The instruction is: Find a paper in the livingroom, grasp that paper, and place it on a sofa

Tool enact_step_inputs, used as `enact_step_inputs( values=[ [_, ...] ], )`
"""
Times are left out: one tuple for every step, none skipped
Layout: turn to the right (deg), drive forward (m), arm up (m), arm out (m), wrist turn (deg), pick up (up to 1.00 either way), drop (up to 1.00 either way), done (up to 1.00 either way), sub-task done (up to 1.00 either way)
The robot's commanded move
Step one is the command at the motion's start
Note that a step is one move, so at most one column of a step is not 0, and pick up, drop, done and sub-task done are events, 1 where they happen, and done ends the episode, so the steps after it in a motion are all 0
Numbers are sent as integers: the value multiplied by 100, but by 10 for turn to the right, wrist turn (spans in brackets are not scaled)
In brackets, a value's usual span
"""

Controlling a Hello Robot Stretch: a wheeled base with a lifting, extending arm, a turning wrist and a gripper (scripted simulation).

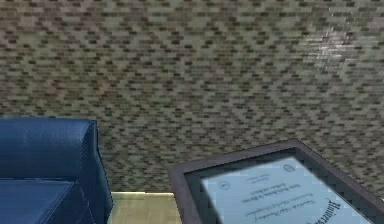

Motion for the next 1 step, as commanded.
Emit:
enact_step_inputs(
  values=[
    [-450, 0, 0, 0, 0, 0, 0, 0, 0]
  ],
)
